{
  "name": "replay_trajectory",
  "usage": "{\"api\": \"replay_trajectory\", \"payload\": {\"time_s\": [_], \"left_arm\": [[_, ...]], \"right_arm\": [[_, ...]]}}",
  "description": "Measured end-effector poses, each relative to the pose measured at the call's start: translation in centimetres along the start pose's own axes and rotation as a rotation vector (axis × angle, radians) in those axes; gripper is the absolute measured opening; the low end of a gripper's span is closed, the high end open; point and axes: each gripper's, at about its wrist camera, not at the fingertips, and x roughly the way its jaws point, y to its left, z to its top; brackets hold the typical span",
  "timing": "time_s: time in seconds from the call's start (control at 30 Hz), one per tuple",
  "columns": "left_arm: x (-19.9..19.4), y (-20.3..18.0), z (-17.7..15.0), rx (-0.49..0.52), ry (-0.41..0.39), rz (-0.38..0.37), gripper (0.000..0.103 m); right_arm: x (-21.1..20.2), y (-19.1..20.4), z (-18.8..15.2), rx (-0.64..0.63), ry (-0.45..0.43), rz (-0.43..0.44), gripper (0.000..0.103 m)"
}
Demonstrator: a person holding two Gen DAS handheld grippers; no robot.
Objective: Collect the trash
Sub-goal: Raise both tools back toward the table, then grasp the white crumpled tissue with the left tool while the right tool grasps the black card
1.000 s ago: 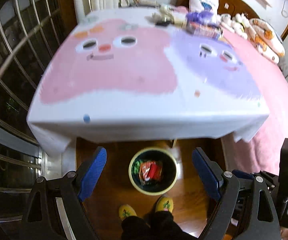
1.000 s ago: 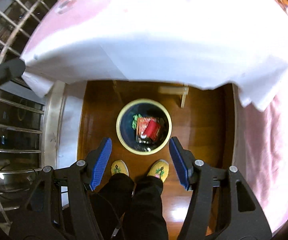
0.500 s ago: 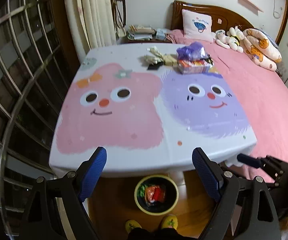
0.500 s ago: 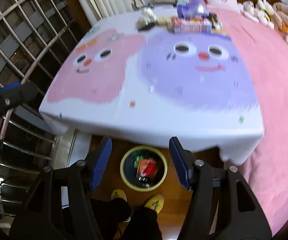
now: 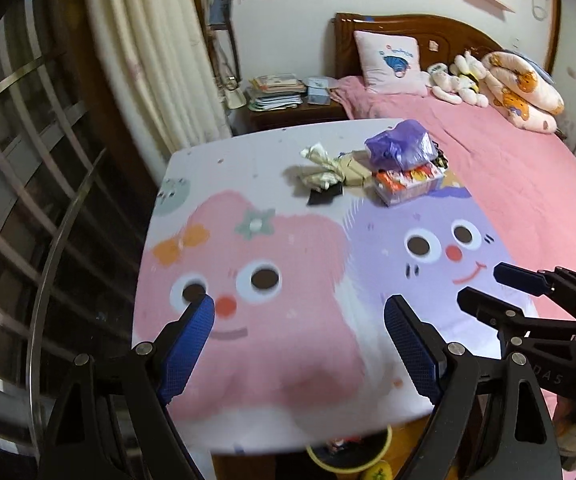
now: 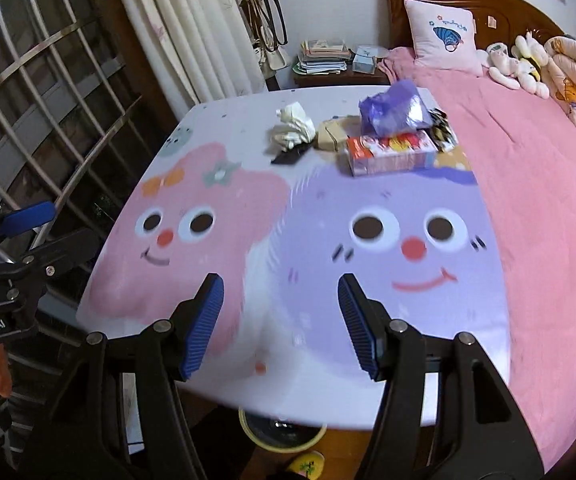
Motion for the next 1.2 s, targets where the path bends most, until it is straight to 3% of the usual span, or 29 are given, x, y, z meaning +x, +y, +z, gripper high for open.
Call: {"api": "replay_trajectory", "payload": {"time_s": [0.3, 0.47, 0.67, 0.83, 0.87, 1.07, 1.2], "left_arm": [[14.4, 3.9, 12.7, 0.159, 0.056, -0.11, 0.088], [23.1, 5.7, 17.5, 0.196, 0.109, -0.177, 0.088], [29.6, 6.3, 19.9, 0.201, 0.148, -0.237, 0.088], [31.6, 5.7, 20.9, 0.188, 0.164, -0.303, 0.088], [31.9, 5.5, 21.2, 0.187, 0.167, -0.314, 0.088], [34.8, 3.4, 22.9, 0.168, 0.227, -0.391, 0.088], [36.7, 1.2, 23.1, 0.153, 0.279, -0.39, 0.088]], "right_arm": [[13.3, -1.4, 9.6, 0.207, 0.054, -0.023, 0.041], [20.6, -2.3, 12.1, 0.286, 0.075, -0.05, 0.037], [27.2, -4.0, 13.3, 0.399, 0.106, -0.042, 0.034], [30.6, -5.5, 13.3, 0.485, 0.114, -0.02, 0.024], [30.8, -5.8, 13.2, 0.495, 0.11, -0.013, 0.019], [31.9, -6.7, 13.2, 0.541, 0.083, 0.036, 0.015], [32.2, -6.8, 13.2, 0.532, 0.082, 0.035, 0.015]]}}
